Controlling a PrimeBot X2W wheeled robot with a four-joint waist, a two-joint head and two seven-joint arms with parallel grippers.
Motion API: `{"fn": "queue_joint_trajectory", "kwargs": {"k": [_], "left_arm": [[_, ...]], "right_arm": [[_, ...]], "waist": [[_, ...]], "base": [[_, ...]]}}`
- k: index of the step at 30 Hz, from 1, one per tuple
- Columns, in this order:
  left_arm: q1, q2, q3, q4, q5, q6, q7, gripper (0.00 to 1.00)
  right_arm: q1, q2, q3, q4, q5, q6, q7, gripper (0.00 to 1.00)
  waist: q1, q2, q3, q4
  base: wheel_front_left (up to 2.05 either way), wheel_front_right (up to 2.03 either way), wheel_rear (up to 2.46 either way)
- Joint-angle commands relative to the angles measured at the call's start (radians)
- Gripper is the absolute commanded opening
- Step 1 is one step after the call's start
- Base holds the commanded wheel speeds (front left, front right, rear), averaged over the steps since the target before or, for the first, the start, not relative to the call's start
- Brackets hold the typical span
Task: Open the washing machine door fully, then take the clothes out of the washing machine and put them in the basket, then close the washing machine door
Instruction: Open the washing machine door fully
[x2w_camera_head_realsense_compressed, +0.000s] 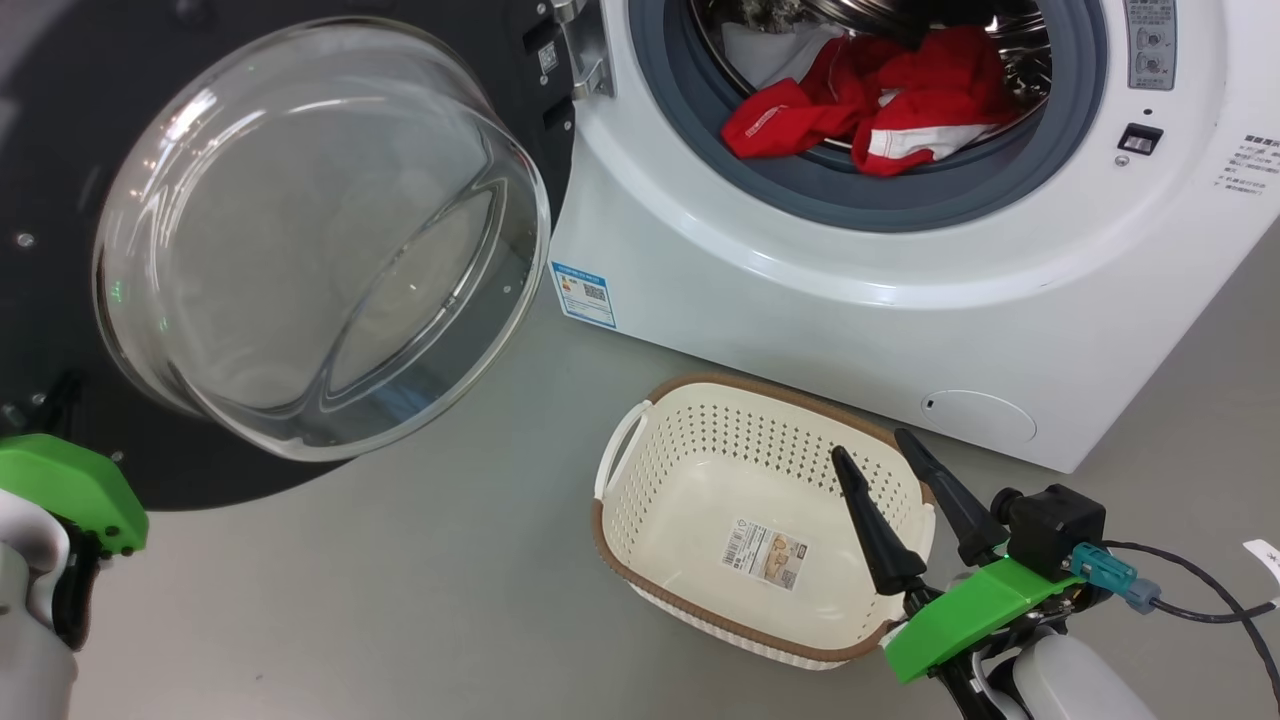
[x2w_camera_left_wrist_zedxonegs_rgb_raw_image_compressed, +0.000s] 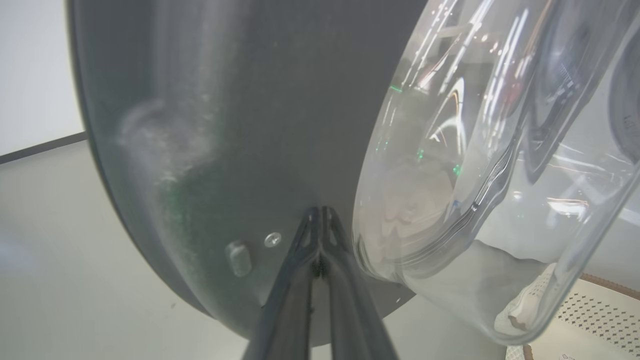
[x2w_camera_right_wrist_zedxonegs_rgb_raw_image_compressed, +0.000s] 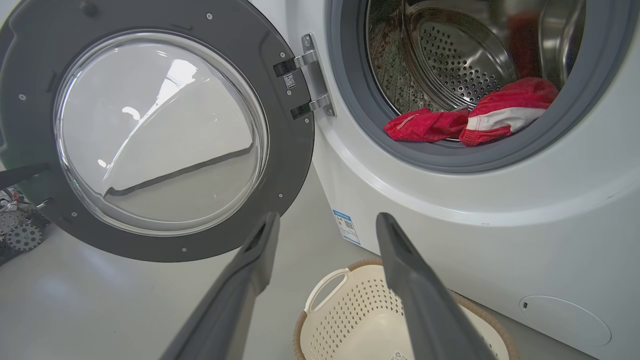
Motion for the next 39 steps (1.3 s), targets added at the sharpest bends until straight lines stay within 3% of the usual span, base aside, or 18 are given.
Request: {"fn": "queue_joint_trajectory", "kwargs": {"k": [1, 16, 18, 19, 25, 39], "left_arm": [[-0.034, 0.054, 0.024, -0.011, 0.004, -0.009, -0.021, 0.00], [0.079, 0.033, 0.020, -0.139, -0.049, -0.026, -0.060, 0.00], [0.108, 0.031, 0.025, -0.183, -0.057, -0.026, -0.061, 0.76], [0.124, 0.030, 0.027, -0.207, -0.059, -0.026, -0.062, 1.00], [0.237, 0.013, 0.049, -0.405, -0.059, 0.001, -0.062, 1.00], [0.500, -0.037, 0.059, -0.850, -0.072, 0.139, -0.027, 1.00]], "right_arm": [[-0.036, 0.011, 0.019, -0.019, 0.002, 0.007, -0.012, 1.00], [-0.017, 0.016, 0.009, -0.018, 0.014, 0.007, -0.012, 1.00], [-0.014, 0.017, 0.009, -0.019, 0.014, 0.007, -0.012, 1.00], [-0.013, 0.017, 0.007, -0.021, 0.014, 0.007, -0.012, 1.00], [-0.001, 0.013, 0.002, -0.026, 0.015, 0.007, -0.012, 1.00], [-0.005, -0.017, -0.019, -0.052, -0.004, 0.007, -0.012, 1.00]], "waist": [[0.0000, 0.0000, -0.004, 0.000], [0.0000, 0.0000, -0.054, -0.013], [0.0000, 0.0000, -0.063, -0.019], [0.0000, 0.0000, -0.066, -0.022], [0.0000, 0.0000, -0.084, -0.053], [0.0000, 0.0000, -0.091, -0.218]], "base": [[0.00, 0.00, 0.00], [0.00, 0.00, 0.00], [0.00, 0.00, 0.00], [0.00, 0.00, 0.00], [0.00, 0.00, 0.00], [0.00, 0.00, 0.00]]}}
